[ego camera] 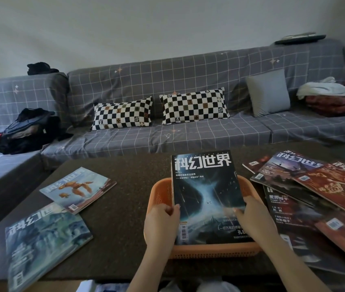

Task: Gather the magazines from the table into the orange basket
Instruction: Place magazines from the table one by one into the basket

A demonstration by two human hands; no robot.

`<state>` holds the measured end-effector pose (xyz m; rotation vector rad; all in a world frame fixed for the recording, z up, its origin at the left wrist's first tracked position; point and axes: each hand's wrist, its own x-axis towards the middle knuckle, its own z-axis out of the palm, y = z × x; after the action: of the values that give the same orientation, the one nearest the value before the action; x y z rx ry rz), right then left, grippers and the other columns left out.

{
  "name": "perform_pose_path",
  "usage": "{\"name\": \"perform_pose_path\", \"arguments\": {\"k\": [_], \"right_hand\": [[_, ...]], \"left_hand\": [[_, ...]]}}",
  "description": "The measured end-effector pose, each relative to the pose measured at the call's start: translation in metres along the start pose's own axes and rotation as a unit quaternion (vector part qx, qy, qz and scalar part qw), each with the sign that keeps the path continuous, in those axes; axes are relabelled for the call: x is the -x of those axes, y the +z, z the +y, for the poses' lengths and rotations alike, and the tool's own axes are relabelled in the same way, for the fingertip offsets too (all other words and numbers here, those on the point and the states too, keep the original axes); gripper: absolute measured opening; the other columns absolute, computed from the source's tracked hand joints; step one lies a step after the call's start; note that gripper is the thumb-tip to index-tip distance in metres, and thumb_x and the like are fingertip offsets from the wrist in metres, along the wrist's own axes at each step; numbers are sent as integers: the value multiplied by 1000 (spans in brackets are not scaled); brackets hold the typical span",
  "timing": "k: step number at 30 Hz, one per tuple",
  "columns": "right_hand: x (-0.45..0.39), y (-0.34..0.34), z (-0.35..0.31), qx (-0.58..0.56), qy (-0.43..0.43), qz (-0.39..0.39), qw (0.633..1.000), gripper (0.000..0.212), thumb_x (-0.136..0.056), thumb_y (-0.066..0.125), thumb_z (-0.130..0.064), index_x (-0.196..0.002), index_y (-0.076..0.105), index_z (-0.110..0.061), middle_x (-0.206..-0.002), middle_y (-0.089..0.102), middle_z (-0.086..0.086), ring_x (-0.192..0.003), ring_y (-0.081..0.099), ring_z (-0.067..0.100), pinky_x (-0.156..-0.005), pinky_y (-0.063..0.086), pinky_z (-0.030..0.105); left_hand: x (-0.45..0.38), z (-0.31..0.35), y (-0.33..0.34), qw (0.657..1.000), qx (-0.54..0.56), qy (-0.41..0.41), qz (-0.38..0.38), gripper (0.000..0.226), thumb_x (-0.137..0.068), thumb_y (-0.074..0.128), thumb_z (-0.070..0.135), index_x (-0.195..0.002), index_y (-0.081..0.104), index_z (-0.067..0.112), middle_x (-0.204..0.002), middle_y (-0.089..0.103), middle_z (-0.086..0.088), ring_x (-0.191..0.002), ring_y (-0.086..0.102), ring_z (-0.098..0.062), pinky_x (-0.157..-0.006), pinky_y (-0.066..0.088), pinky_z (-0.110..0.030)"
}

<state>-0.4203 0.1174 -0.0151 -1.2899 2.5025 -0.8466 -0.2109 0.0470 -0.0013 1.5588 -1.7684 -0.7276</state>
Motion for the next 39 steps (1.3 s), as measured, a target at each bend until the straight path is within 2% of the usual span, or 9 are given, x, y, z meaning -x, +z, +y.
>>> {"name": "perform_pose_path", "arguments": {"k": [5,11,20,25,30,32,34,36,39], "right_hand": [[-4,1,-1,4,16,-25,1000,27,-87,61,-26,-109,52,-13,-81,61,-8,-55,58,2,-48,42,17],[-7,-2,0,-17,-4,-61,998,11,-89,57,-30,-98,55,-23,-75,65,-6,-63,62,6,-65,53,28],[-1,-6,-4,35,0,-70,997,18,-91,56,-32,-97,51,-15,-68,61,-5,-50,56,5,-44,34,19],[-1,-8,-8,-11,14,-83,996,23,-90,57,-31,-107,53,-16,-77,64,-6,-57,59,5,-49,38,19],[11,-16,-18,-143,-30,2,989,57,-86,62,-28,-138,38,-24,-130,55,-6,-109,58,11,-96,47,32],[19,-16,-29,-146,-51,23,988,59,-87,62,-31,-140,38,-22,-138,49,-7,-111,56,9,-90,43,20],[24,-12,-46,-194,-70,13,979,57,-87,63,-29,-139,40,-20,-138,50,-2,-116,54,11,-90,41,18],[27,-6,-70,-248,-92,-14,964,53,-87,63,-26,-136,43,-19,-136,51,-1,-121,50,11,-98,40,21],[27,6,-110,-273,-133,-45,952,46,-88,62,-28,-131,49,-19,-128,57,-5,-107,52,0,-80,39,5]], "left_hand": [[-2,5,-1,1000,11,-22,-8,18,-91,61,34,-108,65,30,-78,61,18,-67,57,3,-51,39,-17],[-5,5,-2,999,-26,-13,-42,20,-95,55,34,-89,73,27,-59,63,8,-45,53,-2,-42,34,-15],[-8,4,0,998,-46,-12,-37,27,-92,58,34,-69,70,26,-55,65,5,-43,53,-4,-40,34,-18],[-6,5,-1,998,-34,-18,-44,23,-92,58,38,-75,70,27,-56,65,6,-43,54,-2,-41,35,-19],[6,9,-8,998,51,27,-23,30,-93,59,34,-121,61,24,-84,64,21,-60,53,15,-46,33,-5],[8,6,-16,995,93,30,-21,45,-93,59,32,-135,51,21,-117,65,11,-88,57,8,-59,37,-4],[7,2,-27,993,112,32,-11,45,-93,59,31,-136,50,22,-127,62,5,-103,58,-2,-69,42,-8],[2,-4,-42,992,121,38,2,41,-93,59,30,-133,53,23,-122,64,6,-93,58,4,-64,44,-6],[-11,-19,-67,991,125,40,26,39,-94,58,29,-132,53,24,-110,61,16,-80,53,13,-52,42,-3]]}}
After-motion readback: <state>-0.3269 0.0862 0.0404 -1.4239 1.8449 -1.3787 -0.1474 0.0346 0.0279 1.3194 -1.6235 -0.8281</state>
